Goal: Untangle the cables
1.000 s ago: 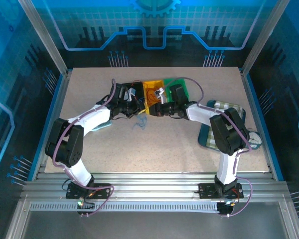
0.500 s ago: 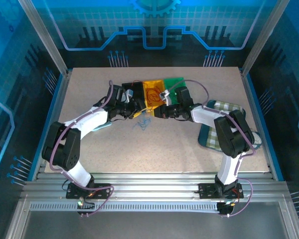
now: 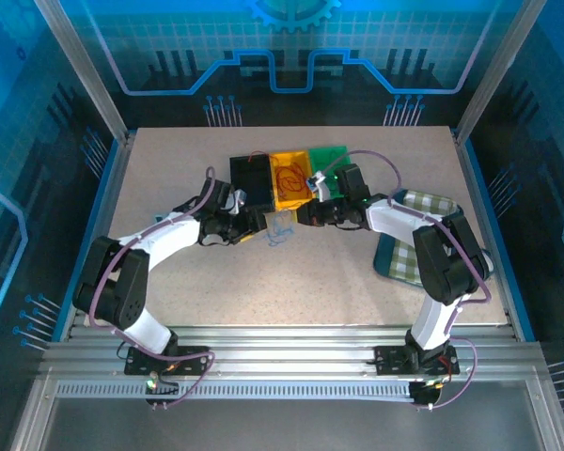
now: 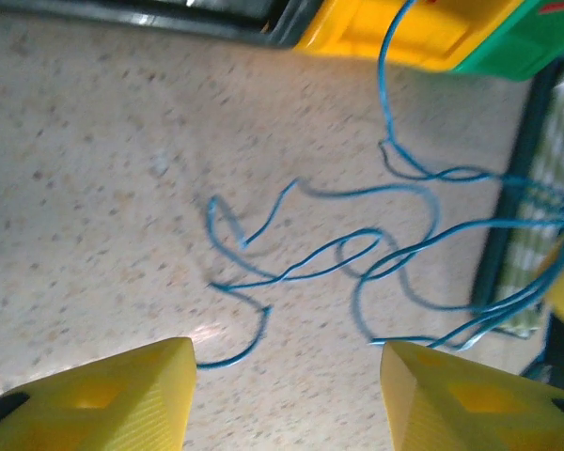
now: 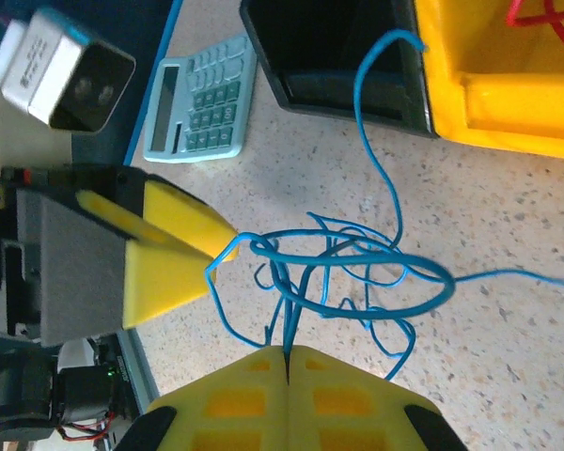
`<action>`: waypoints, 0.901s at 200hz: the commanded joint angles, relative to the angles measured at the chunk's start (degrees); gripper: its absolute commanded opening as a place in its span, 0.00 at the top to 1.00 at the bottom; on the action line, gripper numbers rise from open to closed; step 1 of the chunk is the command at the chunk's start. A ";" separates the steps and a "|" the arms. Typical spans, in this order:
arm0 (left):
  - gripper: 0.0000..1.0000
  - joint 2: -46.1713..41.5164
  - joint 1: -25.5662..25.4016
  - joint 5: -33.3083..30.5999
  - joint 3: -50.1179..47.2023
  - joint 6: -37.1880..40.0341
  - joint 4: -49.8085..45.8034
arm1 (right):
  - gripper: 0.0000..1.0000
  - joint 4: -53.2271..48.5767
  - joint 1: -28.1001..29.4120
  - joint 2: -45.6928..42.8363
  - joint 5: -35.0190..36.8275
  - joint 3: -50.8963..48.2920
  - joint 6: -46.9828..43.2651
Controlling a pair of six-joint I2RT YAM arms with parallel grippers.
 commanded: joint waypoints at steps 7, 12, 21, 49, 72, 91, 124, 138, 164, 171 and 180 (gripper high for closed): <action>0.44 -0.89 -4.00 -4.86 -0.23 5.02 -3.77 | 1.00 -4.05 -1.04 -1.70 1.23 -0.11 -0.90; 0.44 -0.24 -4.67 -5.36 0.09 5.08 -3.88 | 1.00 -4.15 -1.08 -1.84 1.46 -0.24 -0.81; 0.44 1.18 -5.40 -6.82 0.90 5.33 -4.12 | 1.00 -4.36 -1.03 -1.87 1.78 -0.62 -0.77; 0.43 5.97 -8.11 -12.33 3.99 7.10 -5.10 | 1.00 -4.87 -1.16 -2.00 2.39 -1.19 -0.44; 0.41 8.56 -10.37 -18.07 5.66 8.58 -4.35 | 1.00 -4.80 -1.39 -2.04 2.05 -1.28 0.37; 0.39 10.04 -11.47 -20.89 6.28 8.76 -2.04 | 1.00 -4.97 -1.40 -2.15 2.13 -1.37 0.38; 0.40 13.64 -11.74 -20.52 8.13 7.72 0.01 | 1.00 -5.85 -1.38 -2.32 2.33 -1.28 0.39; 0.47 15.59 -12.31 -20.87 9.60 7.98 -0.81 | 1.00 -5.94 -1.39 -2.49 2.05 -1.28 0.29; 0.75 19.24 -12.65 -21.88 12.01 7.61 -2.09 | 1.00 -6.42 -1.38 -2.79 2.36 -1.29 0.24; 0.84 20.09 -12.72 -22.39 12.38 7.05 -2.40 | 1.00 -6.69 -1.38 -2.79 2.31 -1.17 0.25; 0.91 21.01 -12.63 -23.24 12.83 6.46 -2.92 | 1.00 -7.03 -1.40 -3.00 2.67 -1.19 0.06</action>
